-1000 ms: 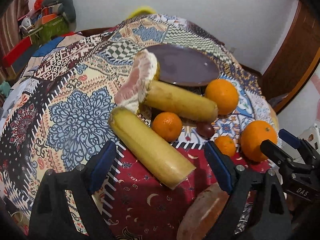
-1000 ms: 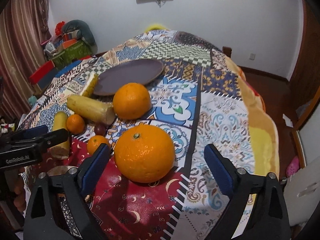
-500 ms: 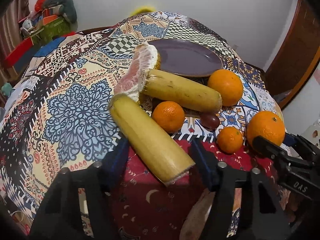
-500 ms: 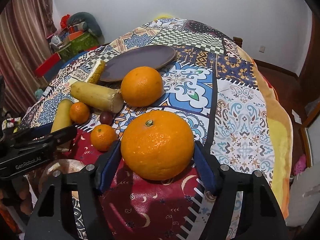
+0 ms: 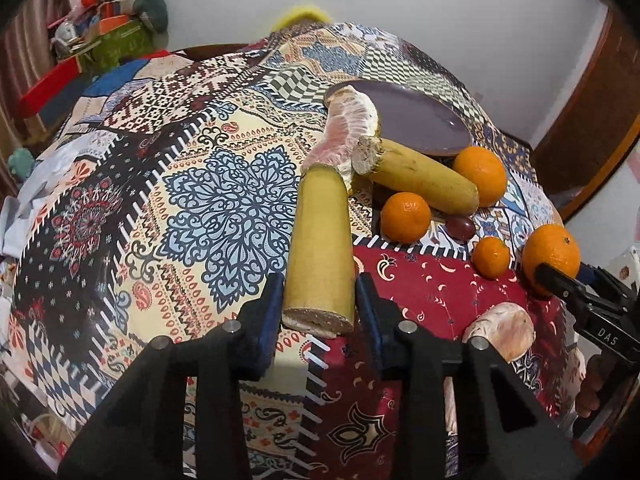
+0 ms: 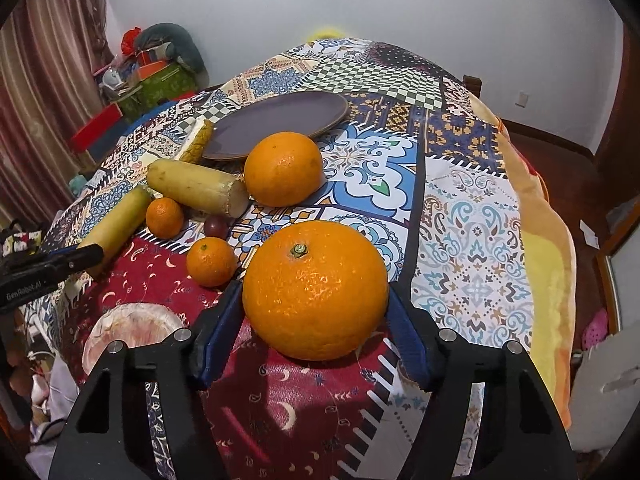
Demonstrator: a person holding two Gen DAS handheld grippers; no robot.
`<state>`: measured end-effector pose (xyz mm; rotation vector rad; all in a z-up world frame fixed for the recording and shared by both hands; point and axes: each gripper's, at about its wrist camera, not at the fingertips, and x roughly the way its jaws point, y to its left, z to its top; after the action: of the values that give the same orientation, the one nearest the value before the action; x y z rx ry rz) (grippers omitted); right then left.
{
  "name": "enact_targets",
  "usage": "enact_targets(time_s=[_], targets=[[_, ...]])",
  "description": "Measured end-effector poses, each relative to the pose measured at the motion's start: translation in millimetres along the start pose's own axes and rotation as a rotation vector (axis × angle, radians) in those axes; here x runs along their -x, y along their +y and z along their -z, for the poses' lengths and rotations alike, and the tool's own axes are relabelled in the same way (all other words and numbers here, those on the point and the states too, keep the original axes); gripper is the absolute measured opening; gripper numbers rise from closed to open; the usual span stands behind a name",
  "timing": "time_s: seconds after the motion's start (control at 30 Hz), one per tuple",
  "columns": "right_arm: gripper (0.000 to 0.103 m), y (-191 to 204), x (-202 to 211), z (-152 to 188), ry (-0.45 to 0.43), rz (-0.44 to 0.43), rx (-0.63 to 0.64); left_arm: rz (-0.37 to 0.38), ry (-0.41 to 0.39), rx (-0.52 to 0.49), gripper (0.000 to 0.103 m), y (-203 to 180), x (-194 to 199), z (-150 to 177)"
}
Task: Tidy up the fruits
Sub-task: 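Grasp the yellow cylindrical fruit with the left tool while the right tool grasps a large orange, then carry the yellow fruit onto the dark plate with the left tool while the right tool sets the orange there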
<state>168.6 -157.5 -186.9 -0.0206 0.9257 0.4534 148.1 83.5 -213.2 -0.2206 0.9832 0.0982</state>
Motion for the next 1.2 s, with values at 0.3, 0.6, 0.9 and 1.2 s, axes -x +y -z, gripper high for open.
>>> enact_targets(time_s=[0.3, 0.6, 0.9, 1.2], targets=[[0.066, -4.1, 5.2, -4.0, -0.026, 0.004, -0.005, 0.013, 0.03, -0.048, 0.037, -1.3, -16.6, -23.4], [0.066, -6.4, 6.9, -13.7, -0.053, 0.016, 0.001, 0.046, 0.086, -0.057, 0.037, -0.1, -46.4, -40.3], [0.066, -2.5, 14.5, -25.8, -0.098, 0.021, 0.021, 0.035, 0.08, -0.066, 0.036, -1.6, -49.2, -44.3], [0.066, 1.7, 36.8, -38.9, -0.169, 0.033, 0.026, 0.025, 0.01, -0.094, 0.036, -5.6, -15.5, -39.0]])
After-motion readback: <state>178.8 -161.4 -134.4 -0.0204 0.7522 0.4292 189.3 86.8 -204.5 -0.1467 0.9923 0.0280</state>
